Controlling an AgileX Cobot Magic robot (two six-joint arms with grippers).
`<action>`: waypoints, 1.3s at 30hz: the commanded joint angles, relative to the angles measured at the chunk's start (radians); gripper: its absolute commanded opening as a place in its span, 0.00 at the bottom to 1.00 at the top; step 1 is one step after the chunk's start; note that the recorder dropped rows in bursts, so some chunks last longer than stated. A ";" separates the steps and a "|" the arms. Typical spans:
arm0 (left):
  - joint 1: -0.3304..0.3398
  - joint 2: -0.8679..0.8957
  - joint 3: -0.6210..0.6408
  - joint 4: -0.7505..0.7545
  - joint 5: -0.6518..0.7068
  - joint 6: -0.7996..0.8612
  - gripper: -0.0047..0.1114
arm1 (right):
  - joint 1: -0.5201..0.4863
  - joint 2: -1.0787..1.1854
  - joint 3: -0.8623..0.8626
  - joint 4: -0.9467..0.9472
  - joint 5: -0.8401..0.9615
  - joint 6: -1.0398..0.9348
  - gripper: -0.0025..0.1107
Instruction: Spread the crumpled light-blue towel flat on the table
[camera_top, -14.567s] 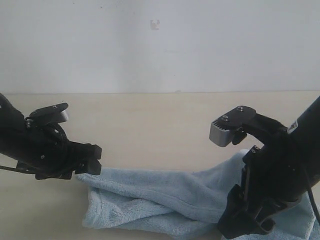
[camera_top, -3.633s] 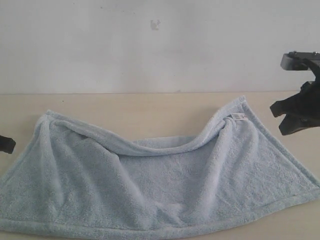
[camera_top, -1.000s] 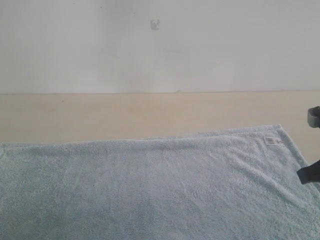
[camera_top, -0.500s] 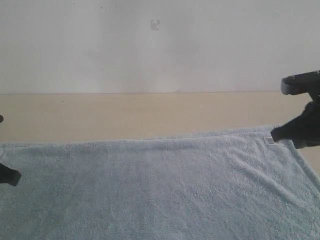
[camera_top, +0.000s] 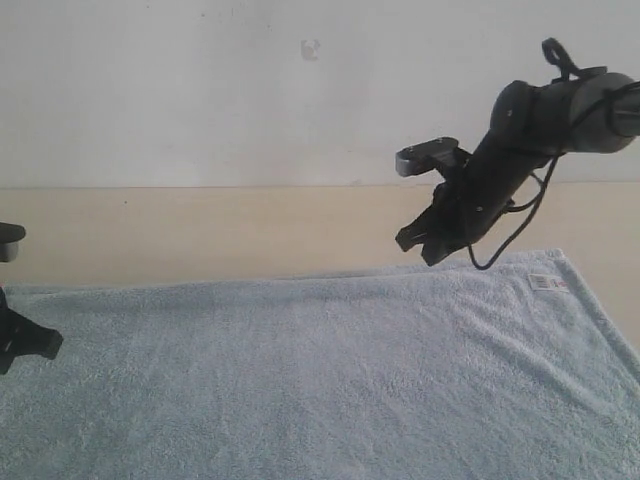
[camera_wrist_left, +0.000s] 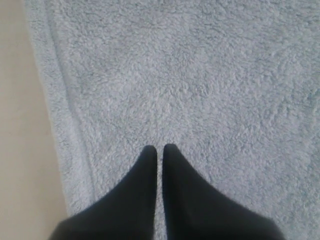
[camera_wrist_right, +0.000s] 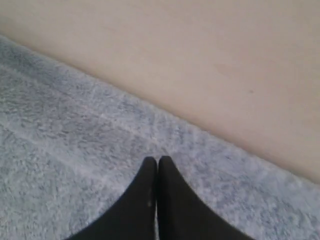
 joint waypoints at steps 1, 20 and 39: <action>-0.002 0.002 -0.008 -0.012 -0.012 -0.002 0.08 | 0.032 0.058 -0.071 0.003 0.004 -0.014 0.02; -0.002 0.002 -0.008 -0.038 -0.031 -0.002 0.08 | 0.033 0.178 -0.138 -0.028 -0.134 0.033 0.02; 0.016 -0.059 -0.049 0.071 -0.136 -0.137 0.34 | 0.010 0.027 -0.034 0.038 -0.119 0.024 0.02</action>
